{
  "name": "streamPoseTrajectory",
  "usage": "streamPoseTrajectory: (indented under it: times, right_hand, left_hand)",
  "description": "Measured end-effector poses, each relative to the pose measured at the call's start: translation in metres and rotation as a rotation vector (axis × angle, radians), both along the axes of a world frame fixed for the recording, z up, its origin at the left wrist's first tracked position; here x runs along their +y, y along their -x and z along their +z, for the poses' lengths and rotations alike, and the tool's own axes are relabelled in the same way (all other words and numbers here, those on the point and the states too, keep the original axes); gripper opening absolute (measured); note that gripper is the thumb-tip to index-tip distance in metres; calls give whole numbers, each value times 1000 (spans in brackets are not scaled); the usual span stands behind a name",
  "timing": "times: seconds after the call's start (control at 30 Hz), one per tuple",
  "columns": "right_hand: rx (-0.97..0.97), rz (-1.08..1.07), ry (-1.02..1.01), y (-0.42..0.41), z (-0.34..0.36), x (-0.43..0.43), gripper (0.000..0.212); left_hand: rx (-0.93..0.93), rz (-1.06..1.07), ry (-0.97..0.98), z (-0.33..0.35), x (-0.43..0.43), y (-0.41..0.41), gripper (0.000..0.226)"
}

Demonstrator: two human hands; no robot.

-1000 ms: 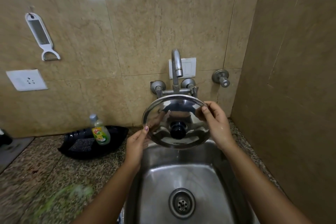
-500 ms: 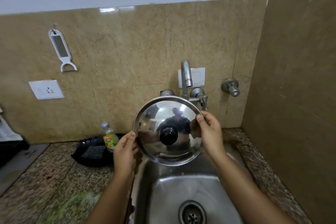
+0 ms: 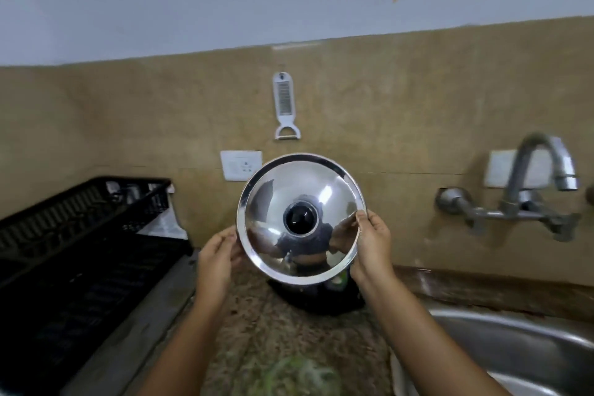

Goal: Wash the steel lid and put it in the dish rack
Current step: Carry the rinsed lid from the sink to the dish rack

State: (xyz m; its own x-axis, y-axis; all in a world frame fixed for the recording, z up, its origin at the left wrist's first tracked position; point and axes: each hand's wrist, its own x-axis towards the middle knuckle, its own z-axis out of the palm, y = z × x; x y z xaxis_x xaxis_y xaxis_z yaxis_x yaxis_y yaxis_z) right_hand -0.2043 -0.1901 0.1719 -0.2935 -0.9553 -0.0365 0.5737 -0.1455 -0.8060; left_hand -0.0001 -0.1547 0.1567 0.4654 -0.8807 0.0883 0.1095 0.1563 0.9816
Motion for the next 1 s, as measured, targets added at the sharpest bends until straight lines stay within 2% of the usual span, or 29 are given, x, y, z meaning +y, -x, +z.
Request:
streamPoseTrajectory:
  times: [0.33,0.5,0.6,0.7,0.83,1.0]
  right_hand:
    - [58,115,15,-202,36,-54,33]
    - [168,46,51,-281,67,-91,19]
    - [177,16,86,-333,81,-116,14]
    - [207,5,90,-380,84,-143,19]
    - [291,-24,110,-436,83,-182,19]
    - [394,-31,203,-482,85,-207,17]
  left_hand:
    - [-244,21,-105,48,-12,-199,20]
    - [-373,71,-129,78,-47,-289,30]
    - [-360,131,-136,88,-65,-338,26]
    - [-293,203,-158,83,-77,-367,25]
    - [-166,267,-183,65,-96,-387,22]
    - [-98,304,-175,48,-124,-400,25]
